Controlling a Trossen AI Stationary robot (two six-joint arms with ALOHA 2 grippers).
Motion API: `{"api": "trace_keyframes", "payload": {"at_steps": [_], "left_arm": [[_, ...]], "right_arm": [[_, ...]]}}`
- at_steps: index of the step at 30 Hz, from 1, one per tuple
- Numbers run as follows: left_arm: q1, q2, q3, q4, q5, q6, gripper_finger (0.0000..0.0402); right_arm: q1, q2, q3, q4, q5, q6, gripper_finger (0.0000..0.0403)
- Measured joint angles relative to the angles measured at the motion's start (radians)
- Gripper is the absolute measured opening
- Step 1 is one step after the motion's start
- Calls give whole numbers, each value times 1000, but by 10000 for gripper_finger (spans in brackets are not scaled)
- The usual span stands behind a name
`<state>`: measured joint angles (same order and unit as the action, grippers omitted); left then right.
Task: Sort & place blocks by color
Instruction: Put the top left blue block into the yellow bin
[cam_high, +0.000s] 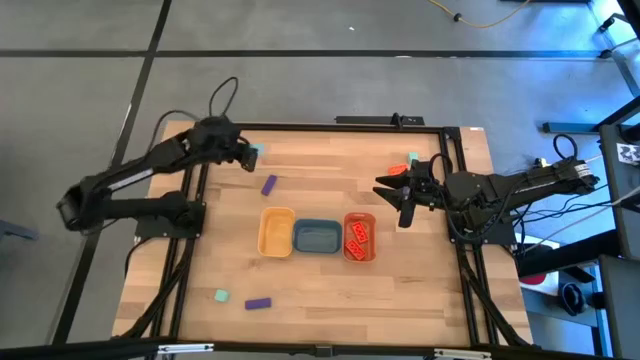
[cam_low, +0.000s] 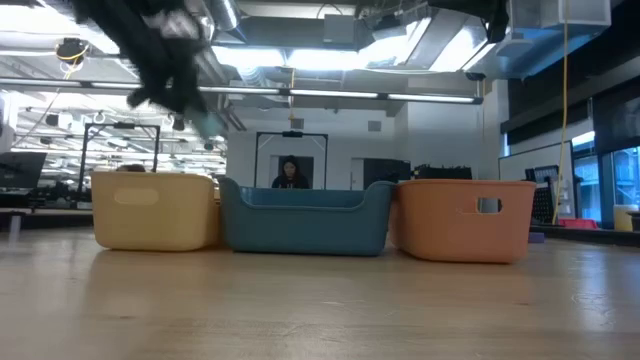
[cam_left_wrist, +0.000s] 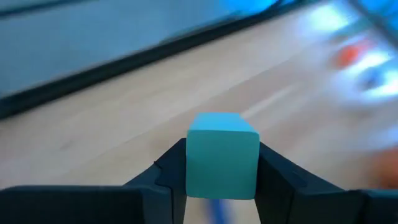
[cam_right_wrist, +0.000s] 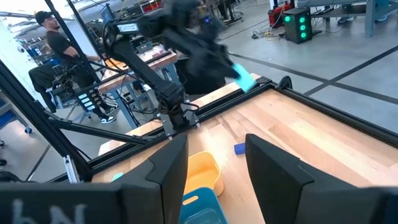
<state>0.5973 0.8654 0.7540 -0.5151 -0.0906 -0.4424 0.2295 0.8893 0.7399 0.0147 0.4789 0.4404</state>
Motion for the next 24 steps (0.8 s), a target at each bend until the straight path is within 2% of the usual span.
{"api": "trace_keyframes", "payload": {"at_steps": [3,7,11,15,19,24], "left_arm": [[-154,-95,0,103,-23,-63,124],[-386,-148,0,273,-133,-85,124],[-610,-121,0,451,-287,-15,124],[-779,-53,1,598,-387,80,124],[-846,-13,1,670,-481,137,124],[-847,-8,1,682,-485,139,124]], "right_arm": [[0,0,0,0,0,-1,163],[0,0,0,0,0,0,163],[0,0,0,1,0,0,163],[0,0,0,1,-1,0,163],[0,0,0,2,-1,-2,163],[0,0,0,2,-1,-3,163]]}}
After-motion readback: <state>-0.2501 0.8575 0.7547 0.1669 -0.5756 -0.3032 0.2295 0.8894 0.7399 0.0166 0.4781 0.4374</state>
